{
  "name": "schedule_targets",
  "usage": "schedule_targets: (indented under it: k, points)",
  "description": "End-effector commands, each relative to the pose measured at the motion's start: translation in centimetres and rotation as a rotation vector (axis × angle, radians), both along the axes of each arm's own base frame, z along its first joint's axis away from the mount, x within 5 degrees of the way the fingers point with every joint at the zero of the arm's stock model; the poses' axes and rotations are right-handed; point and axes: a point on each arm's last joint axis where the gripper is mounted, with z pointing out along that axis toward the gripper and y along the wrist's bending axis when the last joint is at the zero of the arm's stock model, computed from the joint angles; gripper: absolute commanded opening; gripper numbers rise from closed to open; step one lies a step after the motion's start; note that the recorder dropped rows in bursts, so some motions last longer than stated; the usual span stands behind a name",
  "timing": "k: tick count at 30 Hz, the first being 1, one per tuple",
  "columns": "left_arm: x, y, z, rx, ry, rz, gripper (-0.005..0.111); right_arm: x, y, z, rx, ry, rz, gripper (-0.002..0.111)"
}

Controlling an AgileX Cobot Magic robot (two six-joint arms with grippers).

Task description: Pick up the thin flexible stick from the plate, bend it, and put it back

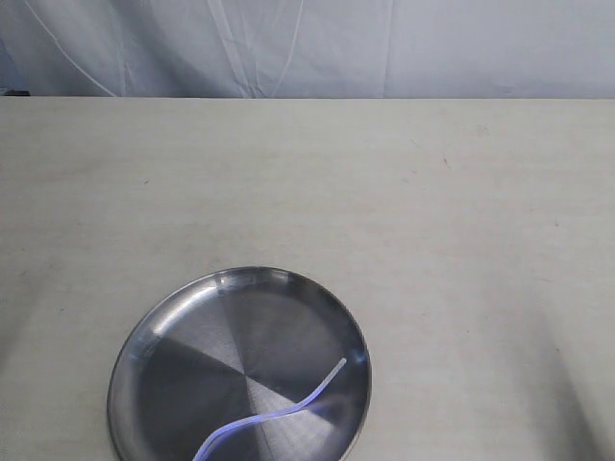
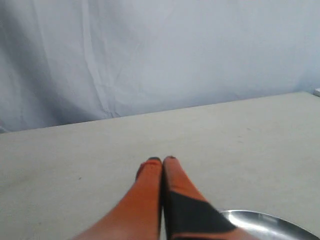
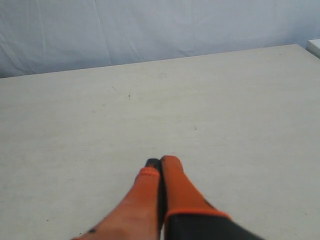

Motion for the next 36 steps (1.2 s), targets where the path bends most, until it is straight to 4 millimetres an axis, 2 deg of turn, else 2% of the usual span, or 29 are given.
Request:
schedule_targets:
  k: [1, 8, 16, 19, 23, 36]
  points:
    - [-1.1, 1.1, -1.1, -0.02, 0.005, 0.098, 0.0, 0.0, 0.0, -0.1, 0.0, -0.01, -0.007, -0.001]
    - [-2.6, 2.0, -1.7, 0.089, -0.013, 0.185, 0.0, 0.0, 0.0, -0.1, 0.0, -0.01, -0.007, -0.001]
    - [-2.7, 2.2, -2.6, 0.126, 0.076, 0.244, 0.0, 0.0, 0.0, -0.1, -0.001, -0.007, -0.007, -0.001]
    - [-2.7, 2.3, -3.4, 0.125, 0.121, 0.265, 0.0, 0.0, 0.0, -0.1, -0.001, -0.007, -0.007, -0.001]
    - [-2.4, 2.3, -5.6, 0.101, 0.168, 0.275, 0.0, 0.0, 0.0, -0.1, -0.001, -0.007, -0.007, -0.001]
    - [-2.2, 2.6, -4.3, 0.161, 0.012, 0.3, 0.0, 0.0, 0.0, -0.1, -0.001, -0.007, -0.007, -0.001]
